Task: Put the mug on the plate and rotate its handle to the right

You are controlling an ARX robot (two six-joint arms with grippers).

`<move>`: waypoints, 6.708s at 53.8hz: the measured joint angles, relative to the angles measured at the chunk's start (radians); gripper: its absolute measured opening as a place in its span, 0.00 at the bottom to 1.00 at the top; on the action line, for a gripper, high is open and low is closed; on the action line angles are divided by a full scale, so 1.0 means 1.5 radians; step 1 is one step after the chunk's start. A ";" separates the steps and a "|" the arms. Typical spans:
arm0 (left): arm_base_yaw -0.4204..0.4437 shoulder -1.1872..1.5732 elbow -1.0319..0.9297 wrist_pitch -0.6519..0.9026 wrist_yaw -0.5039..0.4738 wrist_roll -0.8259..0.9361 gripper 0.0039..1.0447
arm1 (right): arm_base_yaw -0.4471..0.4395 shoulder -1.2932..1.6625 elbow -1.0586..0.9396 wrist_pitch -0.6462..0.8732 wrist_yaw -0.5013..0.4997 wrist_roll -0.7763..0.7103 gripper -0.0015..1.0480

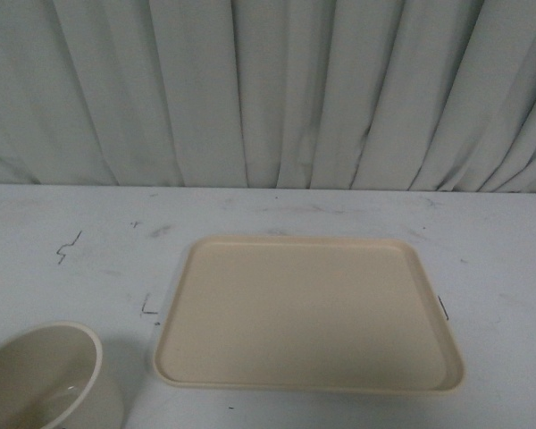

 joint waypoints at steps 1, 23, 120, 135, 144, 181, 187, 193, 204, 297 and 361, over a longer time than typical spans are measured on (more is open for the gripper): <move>0.000 0.000 0.000 0.000 0.000 0.000 0.94 | 0.000 0.000 0.000 0.000 0.000 0.000 0.94; -0.052 0.174 0.116 -0.234 -0.039 -0.001 0.94 | 0.000 0.000 0.000 0.000 -0.001 0.000 0.94; -0.035 0.910 0.388 -0.133 0.001 -0.013 0.03 | 0.000 0.000 0.000 0.000 0.000 0.000 0.94; -0.166 0.984 0.545 -0.147 0.012 -0.005 0.03 | 0.000 0.000 0.000 0.000 0.000 0.000 0.94; -0.217 1.083 0.636 -0.149 0.019 0.007 0.03 | 0.000 0.000 0.000 0.000 0.000 0.000 0.94; -0.311 1.337 0.846 -0.198 0.041 0.010 0.03 | 0.000 0.000 0.000 0.000 0.000 0.000 0.94; -0.311 1.340 0.851 -0.203 0.038 0.010 0.06 | 0.000 0.000 0.000 0.000 0.000 0.000 0.94; -0.310 1.342 0.852 -0.202 0.037 0.010 0.24 | 0.000 0.000 0.000 0.000 0.000 0.000 0.94; -0.292 1.292 0.807 -0.172 0.054 0.020 0.55 | 0.000 0.000 0.000 0.000 0.000 0.000 0.94; -0.001 0.207 0.000 0.216 -0.001 0.002 0.01 | 0.000 0.000 0.000 0.000 0.000 0.000 0.94; -0.001 0.000 0.000 0.001 0.000 0.000 0.56 | -0.078 0.248 0.134 -0.237 -0.195 -0.083 0.94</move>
